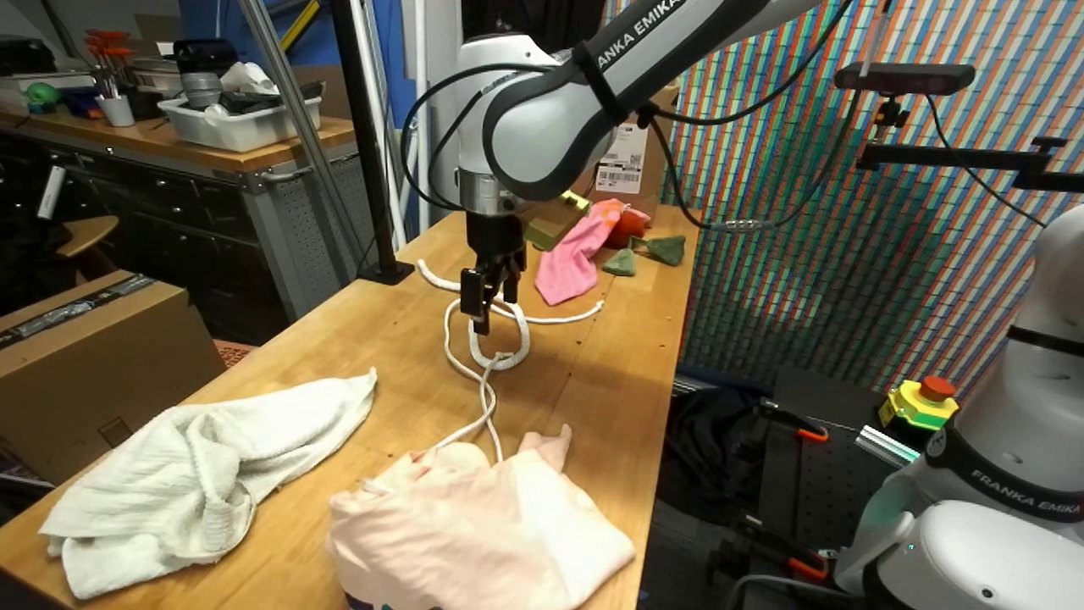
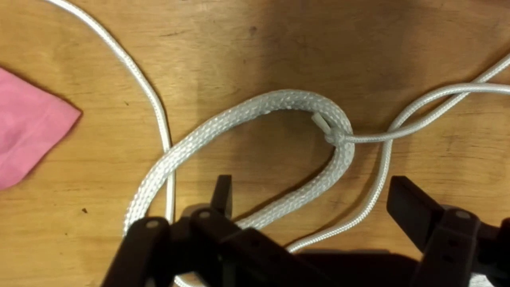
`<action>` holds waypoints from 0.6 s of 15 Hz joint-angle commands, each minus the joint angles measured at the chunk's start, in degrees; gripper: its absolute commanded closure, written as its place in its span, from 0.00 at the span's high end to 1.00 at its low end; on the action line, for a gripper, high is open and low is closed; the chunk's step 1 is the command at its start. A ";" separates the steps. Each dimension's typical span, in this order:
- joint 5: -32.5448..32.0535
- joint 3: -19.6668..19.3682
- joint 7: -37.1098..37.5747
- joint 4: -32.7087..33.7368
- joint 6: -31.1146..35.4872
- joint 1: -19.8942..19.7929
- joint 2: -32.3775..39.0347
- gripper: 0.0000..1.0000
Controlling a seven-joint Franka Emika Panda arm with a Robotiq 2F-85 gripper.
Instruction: Spread and clothes on the table
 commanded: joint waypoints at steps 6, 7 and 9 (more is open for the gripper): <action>-0.92 -2.72 3.10 -1.13 5.55 -0.09 2.12 1.00; -1.37 -3.23 3.49 -1.18 5.86 -0.03 2.23 1.00; -1.77 -3.93 3.94 -0.88 6.10 -0.04 2.69 1.00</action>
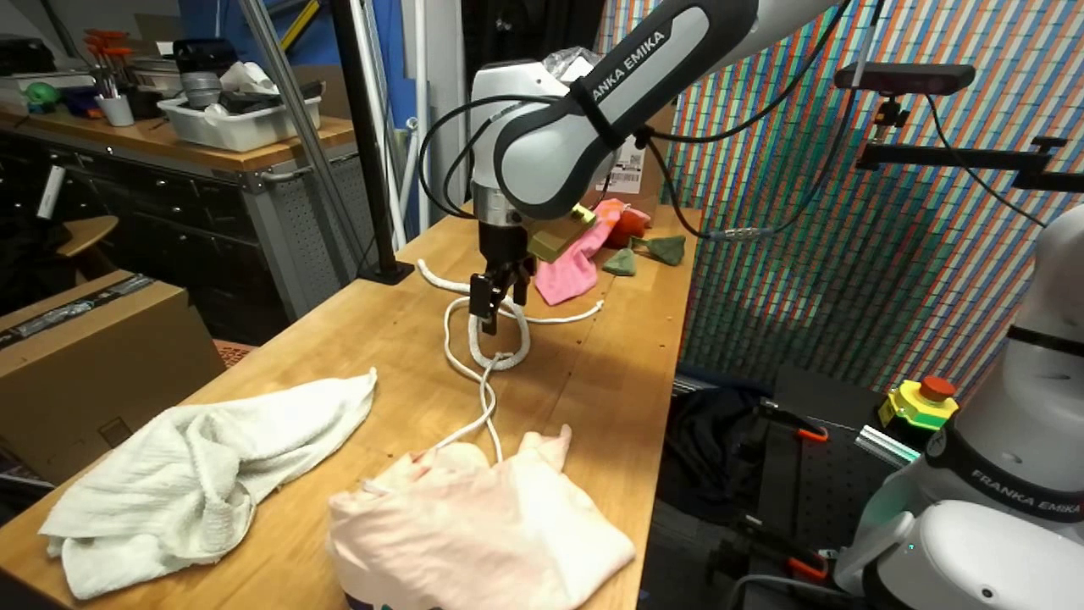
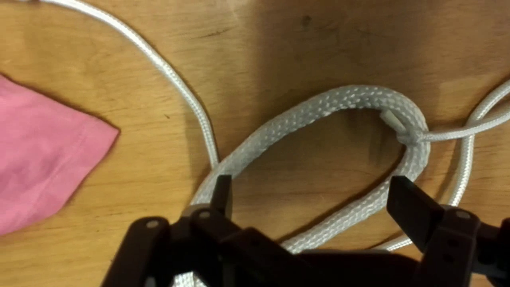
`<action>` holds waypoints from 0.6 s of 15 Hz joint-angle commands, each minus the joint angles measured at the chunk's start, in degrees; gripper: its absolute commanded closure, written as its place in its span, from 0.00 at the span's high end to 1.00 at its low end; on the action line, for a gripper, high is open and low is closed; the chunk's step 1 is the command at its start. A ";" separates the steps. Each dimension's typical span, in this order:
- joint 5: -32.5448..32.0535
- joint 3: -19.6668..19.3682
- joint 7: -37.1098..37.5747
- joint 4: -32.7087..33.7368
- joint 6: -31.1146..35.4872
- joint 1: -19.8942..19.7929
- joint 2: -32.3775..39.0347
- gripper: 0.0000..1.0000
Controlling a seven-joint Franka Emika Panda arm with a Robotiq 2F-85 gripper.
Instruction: Spread and clothes on the table
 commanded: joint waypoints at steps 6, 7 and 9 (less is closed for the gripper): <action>-1.42 -2.38 2.78 1.41 2.41 -0.50 1.43 1.00; -1.21 -2.53 2.79 1.77 2.36 -0.69 1.56 1.00; -0.68 -2.63 2.62 2.79 1.69 -1.34 1.84 1.00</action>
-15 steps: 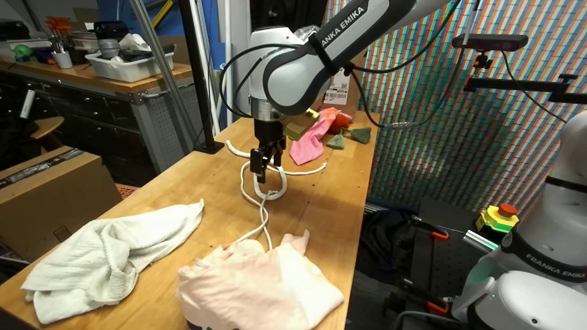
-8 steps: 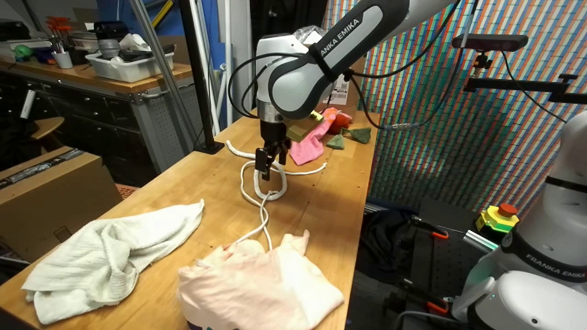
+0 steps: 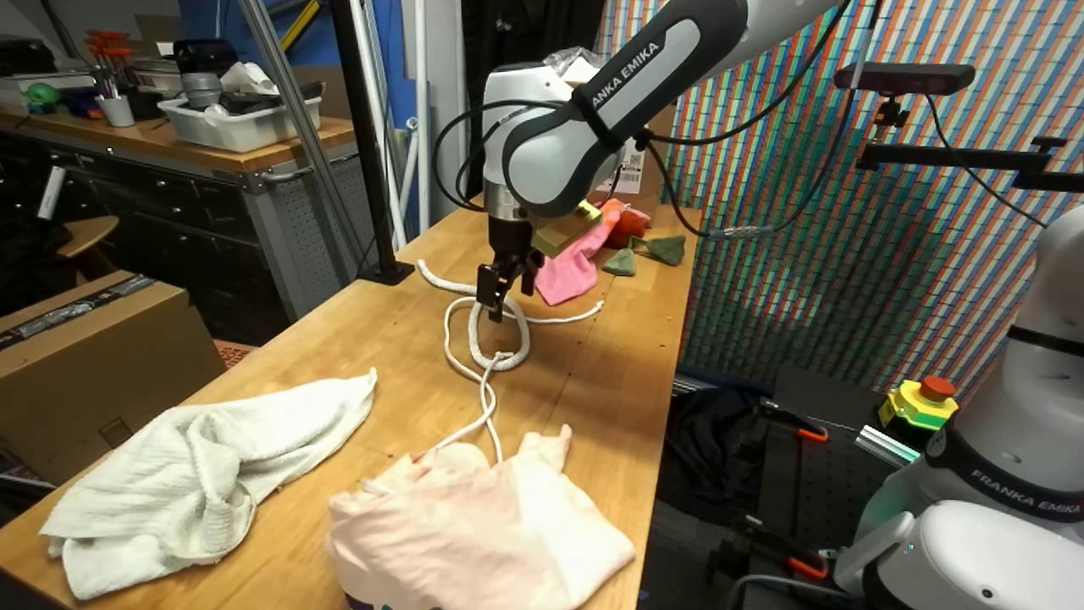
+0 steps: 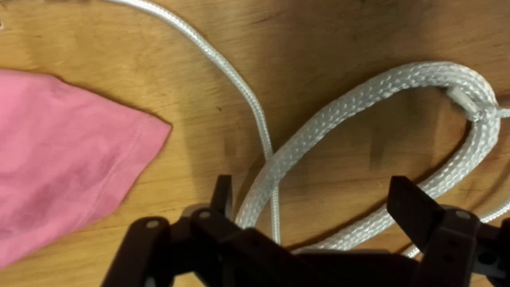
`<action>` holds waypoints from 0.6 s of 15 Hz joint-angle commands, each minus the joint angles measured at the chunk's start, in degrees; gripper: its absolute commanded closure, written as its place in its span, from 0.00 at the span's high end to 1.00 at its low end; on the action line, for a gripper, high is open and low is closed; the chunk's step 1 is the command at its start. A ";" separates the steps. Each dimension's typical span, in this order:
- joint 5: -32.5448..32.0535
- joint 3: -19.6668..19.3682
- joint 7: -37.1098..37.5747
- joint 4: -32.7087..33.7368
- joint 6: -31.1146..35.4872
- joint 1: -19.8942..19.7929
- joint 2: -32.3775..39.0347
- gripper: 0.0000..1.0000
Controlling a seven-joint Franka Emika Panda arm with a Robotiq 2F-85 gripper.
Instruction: Spread and clothes on the table
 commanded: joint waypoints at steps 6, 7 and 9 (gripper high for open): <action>-0.41 -0.53 0.75 5.45 -0.76 -1.74 3.86 1.00; -0.39 -0.57 0.64 6.18 -1.00 -1.84 4.64 1.00; -0.56 -0.74 0.44 7.66 -1.20 -1.92 6.10 1.00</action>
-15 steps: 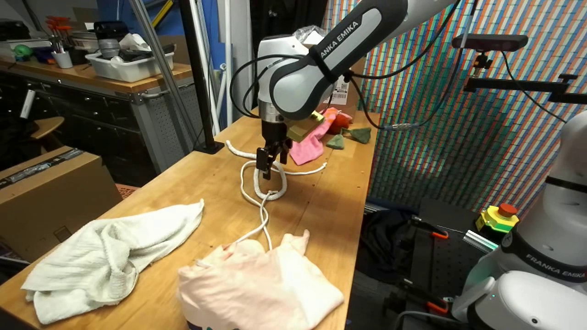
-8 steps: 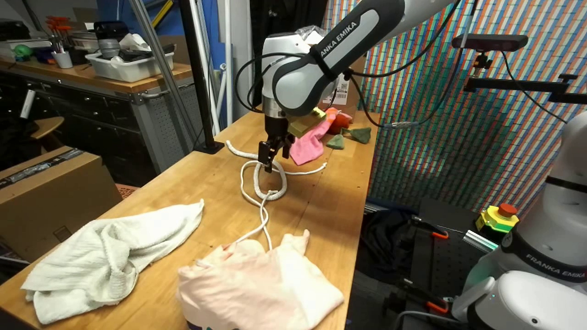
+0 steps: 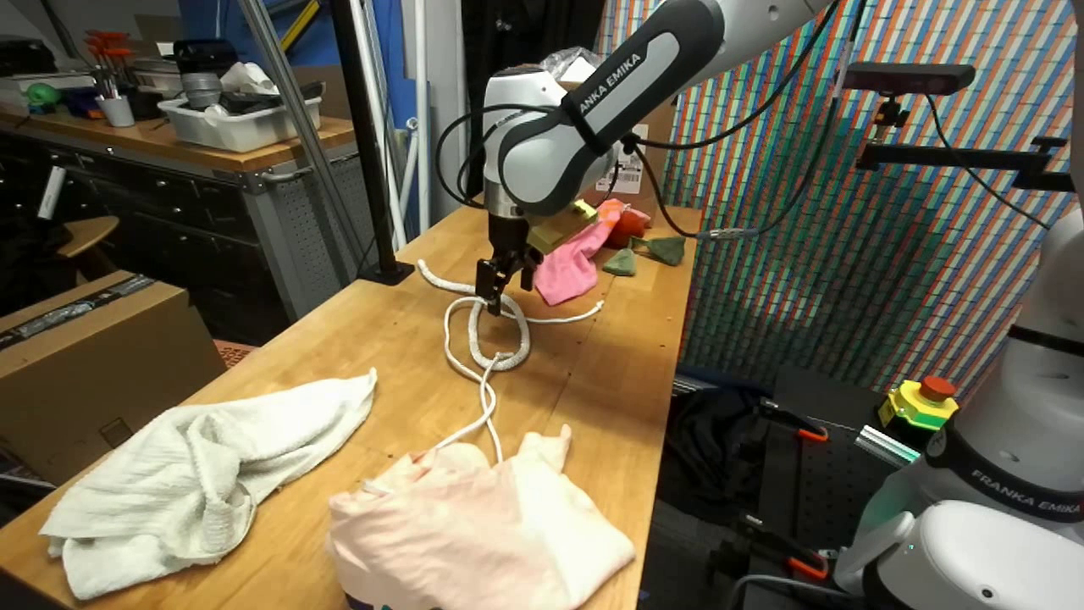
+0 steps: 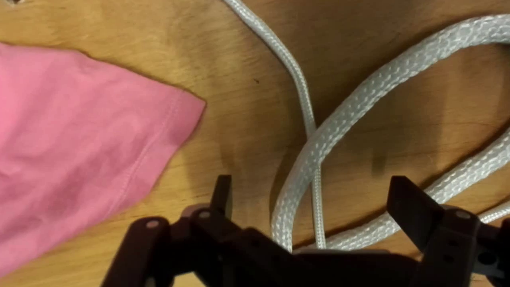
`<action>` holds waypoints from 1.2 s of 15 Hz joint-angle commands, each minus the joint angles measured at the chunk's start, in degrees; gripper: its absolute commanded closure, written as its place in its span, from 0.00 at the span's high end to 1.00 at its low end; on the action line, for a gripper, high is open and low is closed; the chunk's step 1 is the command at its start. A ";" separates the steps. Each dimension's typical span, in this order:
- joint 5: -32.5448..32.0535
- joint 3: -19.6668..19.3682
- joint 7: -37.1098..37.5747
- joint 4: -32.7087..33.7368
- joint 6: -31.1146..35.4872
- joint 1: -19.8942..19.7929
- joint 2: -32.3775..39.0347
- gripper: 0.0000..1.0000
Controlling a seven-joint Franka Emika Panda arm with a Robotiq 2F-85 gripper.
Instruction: Spread and clothes on the table
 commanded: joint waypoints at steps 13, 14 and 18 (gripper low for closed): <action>0.55 -1.57 -0.43 11.04 -5.18 -3.45 7.33 1.00; 0.65 -1.52 -0.57 11.29 -5.50 -3.74 7.59 1.00; 0.20 -1.61 -0.25 12.07 -6.20 -3.73 9.01 1.00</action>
